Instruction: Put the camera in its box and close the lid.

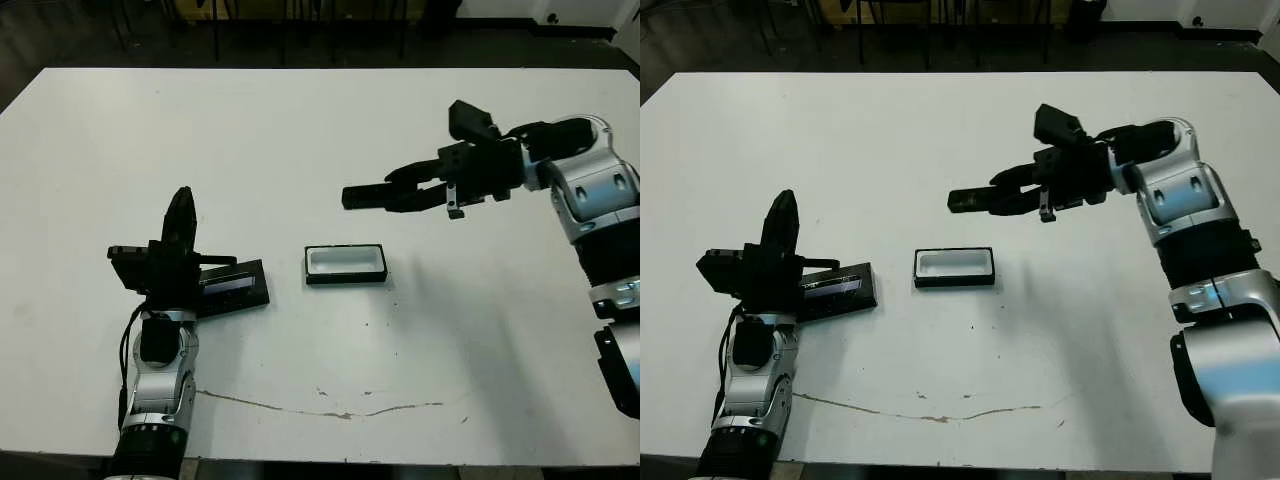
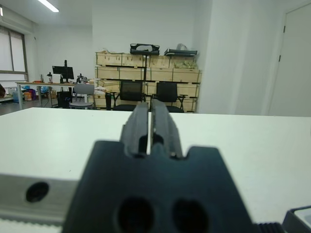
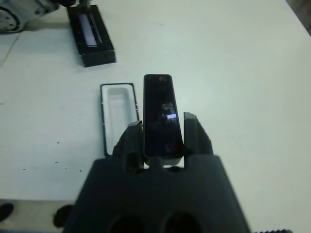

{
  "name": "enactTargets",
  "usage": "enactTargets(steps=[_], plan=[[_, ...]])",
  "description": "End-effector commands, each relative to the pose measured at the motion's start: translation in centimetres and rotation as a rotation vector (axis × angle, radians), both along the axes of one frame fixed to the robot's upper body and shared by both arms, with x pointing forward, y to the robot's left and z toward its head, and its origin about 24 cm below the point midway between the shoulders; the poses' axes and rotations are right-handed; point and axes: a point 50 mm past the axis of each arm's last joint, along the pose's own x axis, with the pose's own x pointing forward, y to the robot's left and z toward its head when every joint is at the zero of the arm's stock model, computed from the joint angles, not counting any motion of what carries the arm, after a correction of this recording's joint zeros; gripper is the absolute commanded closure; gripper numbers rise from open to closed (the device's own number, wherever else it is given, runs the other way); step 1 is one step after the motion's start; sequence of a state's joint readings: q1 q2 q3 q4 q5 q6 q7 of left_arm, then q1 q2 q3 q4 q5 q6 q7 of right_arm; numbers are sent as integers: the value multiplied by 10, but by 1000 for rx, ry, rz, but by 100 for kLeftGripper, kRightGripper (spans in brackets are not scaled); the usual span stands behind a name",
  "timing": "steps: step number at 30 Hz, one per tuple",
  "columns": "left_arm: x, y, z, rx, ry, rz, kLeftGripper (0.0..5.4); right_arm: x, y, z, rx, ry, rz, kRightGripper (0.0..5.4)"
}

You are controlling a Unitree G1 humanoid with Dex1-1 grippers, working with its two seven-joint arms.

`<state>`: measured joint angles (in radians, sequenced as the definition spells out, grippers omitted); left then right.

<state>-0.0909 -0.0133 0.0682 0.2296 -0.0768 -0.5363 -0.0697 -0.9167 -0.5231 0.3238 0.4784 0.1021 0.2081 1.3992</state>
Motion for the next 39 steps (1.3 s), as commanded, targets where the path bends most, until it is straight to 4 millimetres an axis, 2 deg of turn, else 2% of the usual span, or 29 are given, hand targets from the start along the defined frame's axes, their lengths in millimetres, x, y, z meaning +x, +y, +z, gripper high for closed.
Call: enactTargets(steps=[1, 23, 39], plan=[[-7, 2, -18, -5, 88, 12, 540, -3, 4, -4, -17, 22, 29, 472], [-7, 2, -17, 7, 92, 17, 540, -12, 18, -46, -158, 148, 134, 472], [-7, 0, -17, -11, 102, 15, 540, -15, 22, -54, -186, 141, 146, 472]])
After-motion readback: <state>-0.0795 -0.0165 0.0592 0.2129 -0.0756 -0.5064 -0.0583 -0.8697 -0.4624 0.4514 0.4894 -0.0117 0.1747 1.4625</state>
